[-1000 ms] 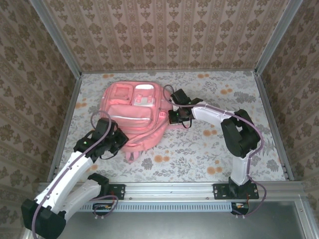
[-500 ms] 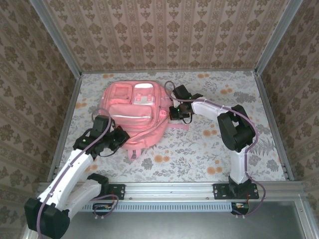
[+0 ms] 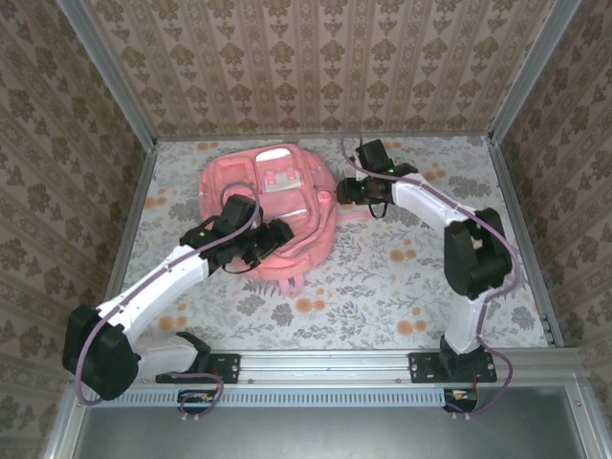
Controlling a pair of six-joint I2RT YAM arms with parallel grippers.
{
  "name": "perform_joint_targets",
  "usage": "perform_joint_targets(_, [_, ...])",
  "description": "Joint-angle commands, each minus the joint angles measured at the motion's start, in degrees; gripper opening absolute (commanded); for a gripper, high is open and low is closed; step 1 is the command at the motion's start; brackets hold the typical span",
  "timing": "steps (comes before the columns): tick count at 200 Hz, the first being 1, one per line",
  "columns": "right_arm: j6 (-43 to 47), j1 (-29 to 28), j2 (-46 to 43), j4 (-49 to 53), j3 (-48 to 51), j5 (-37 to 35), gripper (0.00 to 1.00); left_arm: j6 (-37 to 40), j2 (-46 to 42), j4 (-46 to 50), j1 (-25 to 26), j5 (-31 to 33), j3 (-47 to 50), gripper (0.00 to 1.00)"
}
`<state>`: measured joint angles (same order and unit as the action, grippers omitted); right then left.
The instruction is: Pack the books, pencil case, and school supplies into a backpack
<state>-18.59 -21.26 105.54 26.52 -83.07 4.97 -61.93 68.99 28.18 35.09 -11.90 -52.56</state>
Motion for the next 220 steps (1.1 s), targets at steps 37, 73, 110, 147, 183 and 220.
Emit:
perform_joint_targets(37, [-1.02, 1.53, -23.54, -4.93, 16.37, -12.7, 0.93, 21.73, -2.13, 13.95, -13.39, 14.13, -11.58, 1.0])
perform_joint_targets(73, [3.49, 3.7, -33.67, -10.97, 27.71, -23.49, 1.0, 37.2, -5.68, 6.57, -27.22, 28.38, -3.76, 1.0])
perform_joint_targets(110, [11.53, 5.69, -40.2, -33.34, 47.47, -33.56, 1.0, 46.92, -1.68, -11.33, -31.73, 44.29, 8.17, 1.0])
perform_joint_targets(147, [14.76, 9.48, -35.93, -44.27, 55.9, -37.23, 1.0, 52.04, 6.28, -33.15, -34.23, 41.73, 15.49, 1.0])
perform_joint_targets(183, [15.86, 12.5, -29.45, -58.83, 57.88, -31.22, 1.0, 56.23, 13.16, -55.0, -34.22, 35.63, 21.22, 1.0])
perform_joint_targets(220, [17.6, 15.11, -21.62, -70.25, 58.07, -24.15, 1.0, 62.02, 17.05, -65.07, -31.89, 27.61, 23.32, 1.0])
